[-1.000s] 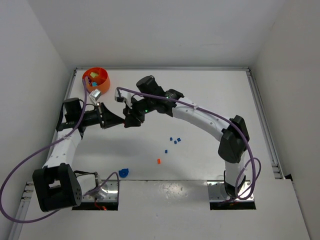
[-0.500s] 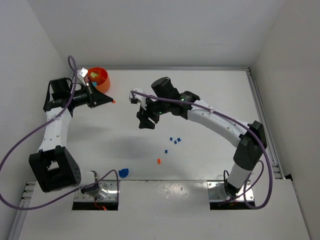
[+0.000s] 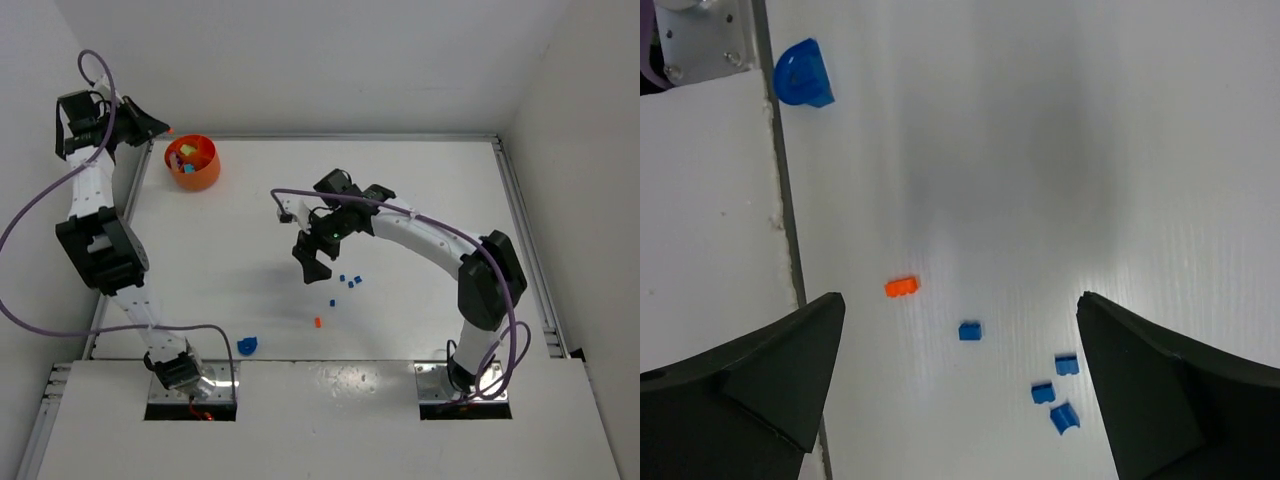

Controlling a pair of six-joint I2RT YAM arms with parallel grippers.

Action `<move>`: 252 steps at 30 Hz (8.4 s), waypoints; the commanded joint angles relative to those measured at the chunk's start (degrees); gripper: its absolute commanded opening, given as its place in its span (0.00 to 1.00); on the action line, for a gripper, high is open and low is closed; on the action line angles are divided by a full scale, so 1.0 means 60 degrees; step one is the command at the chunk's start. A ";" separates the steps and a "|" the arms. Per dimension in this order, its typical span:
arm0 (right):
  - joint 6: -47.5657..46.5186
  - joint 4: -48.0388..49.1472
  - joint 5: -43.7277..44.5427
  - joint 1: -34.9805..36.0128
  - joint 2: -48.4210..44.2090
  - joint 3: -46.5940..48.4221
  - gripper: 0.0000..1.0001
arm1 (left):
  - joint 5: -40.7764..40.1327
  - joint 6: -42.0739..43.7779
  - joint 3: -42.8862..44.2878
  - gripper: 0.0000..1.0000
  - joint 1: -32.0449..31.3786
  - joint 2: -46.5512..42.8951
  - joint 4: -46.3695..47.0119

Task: Sort the legos into containers by color

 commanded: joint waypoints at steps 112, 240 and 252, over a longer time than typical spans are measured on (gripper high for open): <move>0.8787 0.3593 0.5866 0.3149 0.0098 -0.4472 0.34 | -0.2695 0.0979 -0.5718 0.65 0.0159 -0.9188 -0.2137; 0.4273 0.3943 -0.1692 0.0322 0.1061 0.2966 0.00 | 0.3605 -0.6736 -1.0610 0.74 -0.1292 -0.8736 0.3854; 0.5563 0.4779 -0.1869 0.0424 0.1941 0.4065 0.00 | 0.2725 -0.9478 -1.0405 0.74 -0.1569 -0.8280 0.4395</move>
